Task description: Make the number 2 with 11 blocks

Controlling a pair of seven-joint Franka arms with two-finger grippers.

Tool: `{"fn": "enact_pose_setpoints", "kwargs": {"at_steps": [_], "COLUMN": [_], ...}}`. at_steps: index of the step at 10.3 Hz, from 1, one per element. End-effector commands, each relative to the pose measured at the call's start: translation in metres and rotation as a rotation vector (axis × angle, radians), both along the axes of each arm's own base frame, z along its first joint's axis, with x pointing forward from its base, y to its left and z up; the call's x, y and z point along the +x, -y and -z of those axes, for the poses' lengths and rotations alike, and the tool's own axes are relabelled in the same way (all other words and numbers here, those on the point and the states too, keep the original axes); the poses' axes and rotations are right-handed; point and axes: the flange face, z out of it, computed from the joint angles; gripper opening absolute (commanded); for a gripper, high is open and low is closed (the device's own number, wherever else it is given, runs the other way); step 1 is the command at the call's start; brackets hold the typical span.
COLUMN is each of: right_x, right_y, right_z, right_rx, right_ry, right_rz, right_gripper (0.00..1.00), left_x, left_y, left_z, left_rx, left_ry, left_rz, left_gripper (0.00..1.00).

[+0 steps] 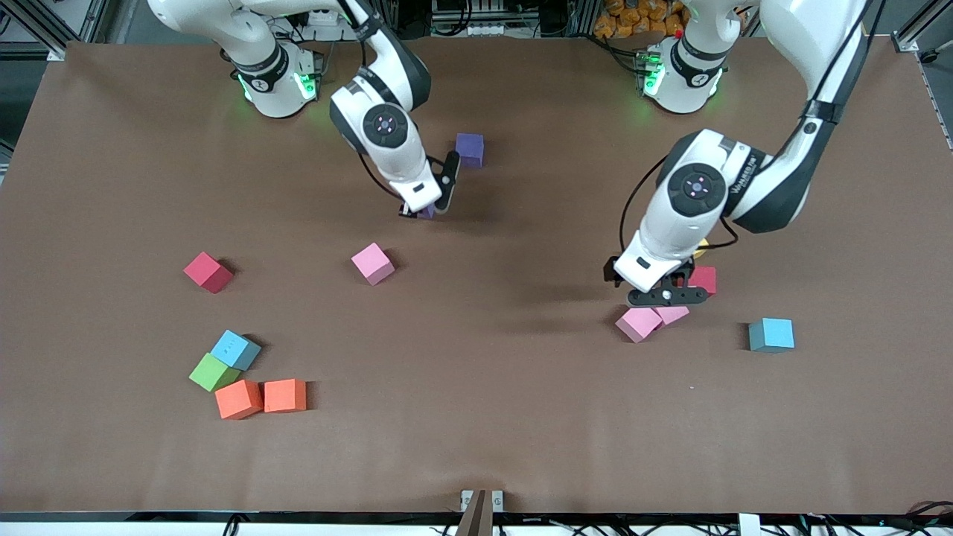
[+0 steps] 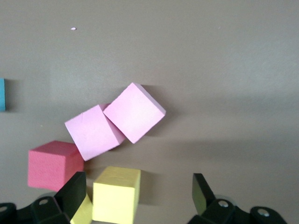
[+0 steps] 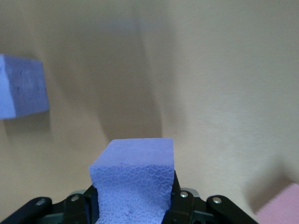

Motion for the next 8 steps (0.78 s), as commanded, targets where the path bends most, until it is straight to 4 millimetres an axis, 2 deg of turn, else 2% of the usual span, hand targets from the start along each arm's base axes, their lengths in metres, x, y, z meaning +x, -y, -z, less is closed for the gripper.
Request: {"fn": "enact_pose_setpoints", "kwargs": {"at_steps": [1, 3, 4, 6, 8], "right_x": [-0.026, -0.039, -0.05, -0.084, -0.105], "right_y": [0.008, 0.019, 0.018, -0.005, -0.019], "right_z": [-0.002, 0.009, 0.013, 0.015, 0.015], "right_rx": [-0.005, 0.014, 0.02, 0.027, 0.037], "right_ry": [0.033, 0.061, 0.073, 0.064, 0.056], "right_rz": [-0.062, -0.054, -0.056, -0.027, -0.016], "right_gripper": [0.16, 0.16, 0.16, 0.16, 0.16], "left_x": [0.003, -0.008, -0.01, -0.015, -0.023], "left_y": [-0.019, -0.019, -0.024, -0.045, -0.046], "left_z": [0.019, 0.028, 0.032, 0.039, 0.044], "left_rx": [0.007, 0.016, 0.017, 0.0, 0.0], "left_ry": [-0.042, -0.073, -0.083, -0.111, -0.117], "left_rz": [0.115, 0.136, 0.131, 0.075, 0.079], "left_gripper": [1.0, 1.0, 1.0, 1.0, 1.0]}}
